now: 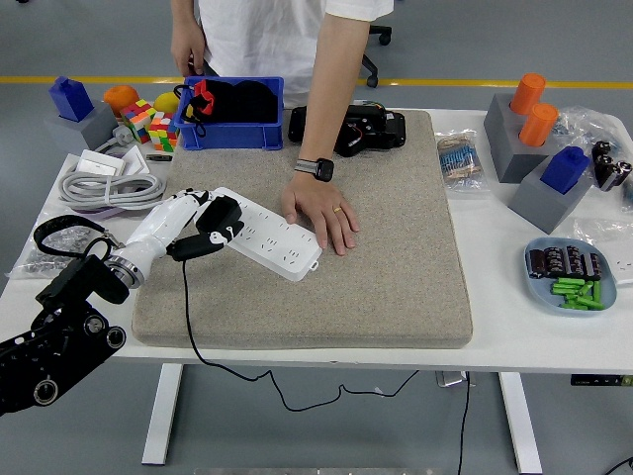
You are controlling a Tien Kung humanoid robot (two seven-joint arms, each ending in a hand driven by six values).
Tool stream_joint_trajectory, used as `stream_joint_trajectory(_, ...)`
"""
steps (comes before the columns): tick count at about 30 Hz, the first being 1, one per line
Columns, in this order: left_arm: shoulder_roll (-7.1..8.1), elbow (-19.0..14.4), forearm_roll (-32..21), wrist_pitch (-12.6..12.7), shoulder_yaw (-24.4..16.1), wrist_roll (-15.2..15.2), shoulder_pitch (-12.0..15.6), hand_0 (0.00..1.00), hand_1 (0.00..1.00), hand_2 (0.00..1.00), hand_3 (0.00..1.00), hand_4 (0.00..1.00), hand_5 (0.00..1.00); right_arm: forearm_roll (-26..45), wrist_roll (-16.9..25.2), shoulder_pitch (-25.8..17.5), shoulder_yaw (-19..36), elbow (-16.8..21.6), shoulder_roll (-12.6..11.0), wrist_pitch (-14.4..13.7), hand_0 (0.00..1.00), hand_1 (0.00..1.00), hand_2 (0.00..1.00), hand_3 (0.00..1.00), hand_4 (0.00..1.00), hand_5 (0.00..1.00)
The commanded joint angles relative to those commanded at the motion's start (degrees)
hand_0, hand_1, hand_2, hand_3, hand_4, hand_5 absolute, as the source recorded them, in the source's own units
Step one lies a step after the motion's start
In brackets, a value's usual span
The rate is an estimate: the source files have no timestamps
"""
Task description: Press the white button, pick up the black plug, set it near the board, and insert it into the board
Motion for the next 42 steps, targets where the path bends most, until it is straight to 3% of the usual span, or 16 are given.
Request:
stream_joint_trajectory(26,-2.57,3.85,-4.17,-0.68,1.94,0.06,-1.04,0.998,0.942,0.838,0.780,0.733,0.820,-0.05,0.02,0.00,0.17,-0.05,0.22,-0.02,0.612,0.580,0.575,0.579,0.652,0.393)
stream_joint_trajectory(42,-1.33,-5.99,-3.28,2.75,-10.96,-2.47,0.53,0.998,0.967,0.886,0.829,0.740,0.840,-0.15,0.03,0.03,0.40,-0.01,0.25,0.00,0.611,0.579,0.575,0.579,0.651,0.393)
